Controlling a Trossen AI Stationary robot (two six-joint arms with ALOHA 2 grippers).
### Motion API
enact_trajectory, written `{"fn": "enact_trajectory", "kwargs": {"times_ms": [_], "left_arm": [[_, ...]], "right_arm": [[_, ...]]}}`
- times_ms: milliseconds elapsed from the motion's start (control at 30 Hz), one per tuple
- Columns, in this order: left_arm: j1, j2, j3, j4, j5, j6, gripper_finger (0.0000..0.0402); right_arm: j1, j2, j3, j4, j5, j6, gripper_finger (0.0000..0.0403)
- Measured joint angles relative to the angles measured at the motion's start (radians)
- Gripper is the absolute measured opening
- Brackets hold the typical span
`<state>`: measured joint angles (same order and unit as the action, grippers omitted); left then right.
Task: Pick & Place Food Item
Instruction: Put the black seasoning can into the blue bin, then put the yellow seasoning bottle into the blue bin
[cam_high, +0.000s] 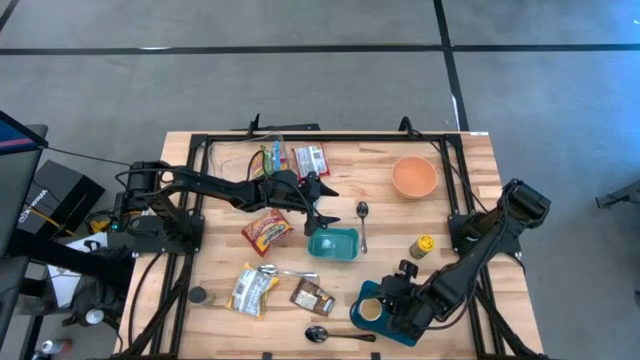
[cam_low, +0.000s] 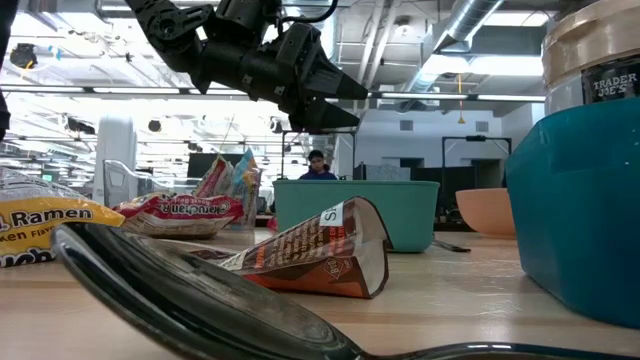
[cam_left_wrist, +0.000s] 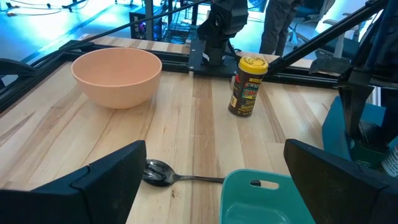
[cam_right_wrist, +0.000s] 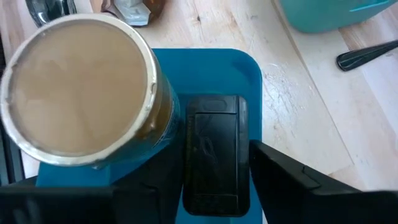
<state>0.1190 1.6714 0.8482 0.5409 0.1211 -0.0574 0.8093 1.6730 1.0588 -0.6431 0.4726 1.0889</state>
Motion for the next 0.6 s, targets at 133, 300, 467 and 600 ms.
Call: {"fn": "enact_trajectory", "kwargs": {"times_ms": [133, 300, 467, 600], "left_arm": [[0.0, 0.0, 0.0, 0.0, 0.0, 0.0, 0.0374], [0.0, 0.0, 0.0, 0.0, 0.0, 0.0, 0.0374], [0.0, 0.0, 0.0, 0.0, 0.0, 0.0, 0.0374], [0.0, 0.0, 0.0, 0.0, 0.0, 0.0, 0.0374]], "right_arm": [[0.0, -0.016, 0.0, 0.0, 0.001, 0.0, 0.0178], [0.001, -0.024, 0.0, -0.008, 0.001, 0.001, 0.0195], [0.002, -0.024, 0.0, -0.014, 0.001, 0.002, 0.0223], [0.002, -0.024, 0.003, -0.025, 0.0, 0.002, 0.0242]]}}
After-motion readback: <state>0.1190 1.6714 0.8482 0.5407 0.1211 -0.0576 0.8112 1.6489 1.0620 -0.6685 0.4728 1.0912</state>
